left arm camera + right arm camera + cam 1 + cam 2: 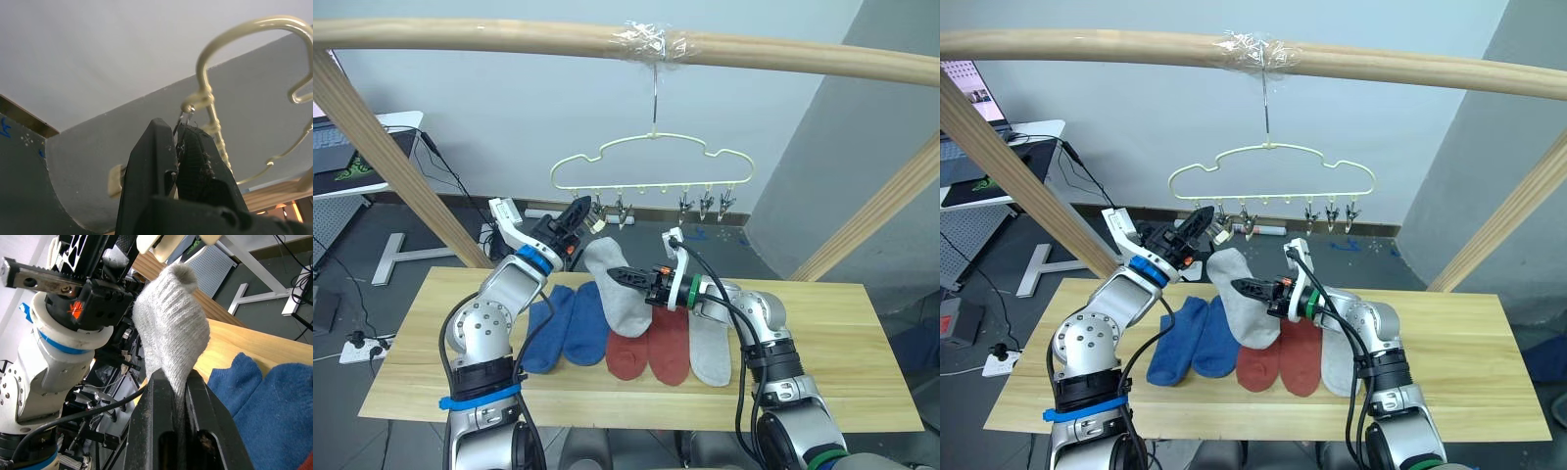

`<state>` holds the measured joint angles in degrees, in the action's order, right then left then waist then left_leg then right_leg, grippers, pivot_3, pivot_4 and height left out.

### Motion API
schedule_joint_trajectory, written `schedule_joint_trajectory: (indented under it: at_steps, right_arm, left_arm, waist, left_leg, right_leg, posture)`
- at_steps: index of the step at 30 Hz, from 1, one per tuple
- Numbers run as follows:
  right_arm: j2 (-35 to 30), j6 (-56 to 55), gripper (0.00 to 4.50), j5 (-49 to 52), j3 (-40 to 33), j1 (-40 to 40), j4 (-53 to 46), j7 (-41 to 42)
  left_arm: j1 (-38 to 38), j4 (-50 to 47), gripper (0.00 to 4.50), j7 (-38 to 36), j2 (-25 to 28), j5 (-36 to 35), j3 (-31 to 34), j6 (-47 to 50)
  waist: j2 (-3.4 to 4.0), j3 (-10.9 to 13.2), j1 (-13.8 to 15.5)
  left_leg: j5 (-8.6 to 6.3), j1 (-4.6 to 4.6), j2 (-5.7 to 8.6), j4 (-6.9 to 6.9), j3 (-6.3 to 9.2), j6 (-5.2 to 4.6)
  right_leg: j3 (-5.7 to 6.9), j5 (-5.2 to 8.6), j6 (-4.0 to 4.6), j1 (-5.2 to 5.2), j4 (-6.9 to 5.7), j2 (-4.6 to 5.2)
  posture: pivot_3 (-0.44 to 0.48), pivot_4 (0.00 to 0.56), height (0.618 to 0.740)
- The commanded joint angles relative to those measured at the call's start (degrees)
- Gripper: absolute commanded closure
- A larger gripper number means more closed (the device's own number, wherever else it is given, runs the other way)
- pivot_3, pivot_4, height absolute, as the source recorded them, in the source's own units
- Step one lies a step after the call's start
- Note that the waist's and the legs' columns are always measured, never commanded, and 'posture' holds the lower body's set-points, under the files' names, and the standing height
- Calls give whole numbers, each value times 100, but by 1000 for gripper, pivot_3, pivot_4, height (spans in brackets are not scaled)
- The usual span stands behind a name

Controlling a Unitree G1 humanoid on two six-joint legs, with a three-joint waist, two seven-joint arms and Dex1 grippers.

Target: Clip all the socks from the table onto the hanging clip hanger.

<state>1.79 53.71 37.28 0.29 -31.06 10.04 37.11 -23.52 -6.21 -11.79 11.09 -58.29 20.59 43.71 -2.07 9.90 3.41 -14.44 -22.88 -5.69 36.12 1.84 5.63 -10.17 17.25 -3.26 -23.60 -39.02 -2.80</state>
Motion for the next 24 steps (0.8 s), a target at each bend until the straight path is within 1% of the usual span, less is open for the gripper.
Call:
schedule_joint_trajectory:
  at_steps: [1,4,9,14,20,24]
  right_arm:
    - [120,-65,4477,262,-235,-199,-129,-42]
    - [185,-9,4477,366,-367,-281,-144,-88]
    - [91,155,4477,466,-287,-158,-324,7]
    - [138,136,4477,402,-215,-15,-389,-70]
    - [335,-182,4477,235,-221,-200,-18,-185]
    - [326,-284,4477,247,-239,-278,96,-204]
  left_arm:
    - [22,-271,4344,-42,50,-173,-15,64]
    - [33,-268,4344,-62,59,-149,-25,70]
    - [12,-244,4344,-66,83,-154,-2,97]
    - [18,-257,4344,-24,87,-221,44,117]
    - [0,-264,4344,-69,115,-278,-11,152]
    - [16,-278,4344,-102,146,-300,-25,166]
  waist:
    - [0,0,1]
    - [0,0,1]
    - [0,0,10]
    - [0,0,11]
    - [0,0,11]
    - [0,0,29]
  left_leg:
    - [0,0,0,0,1,0]
    - [0,0,0,0,2,0]
    - [0,-1,0,0,3,0]
    - [0,0,0,-1,5,0]
    - [0,0,0,-1,6,0]
    - [0,-2,0,-1,6,0]
  right_leg:
    - [0,0,0,0,0,0]
    - [2,0,0,0,0,0]
    - [3,0,0,0,1,0]
    - [5,0,0,-1,1,0]
    - [6,0,0,-1,0,0]
    - [7,0,0,0,1,0]
  posture:
    - [219,147,740]
    - [217,144,740]
    - [218,154,740]
    - [217,155,740]
    - [216,156,740]
    - [217,159,740]
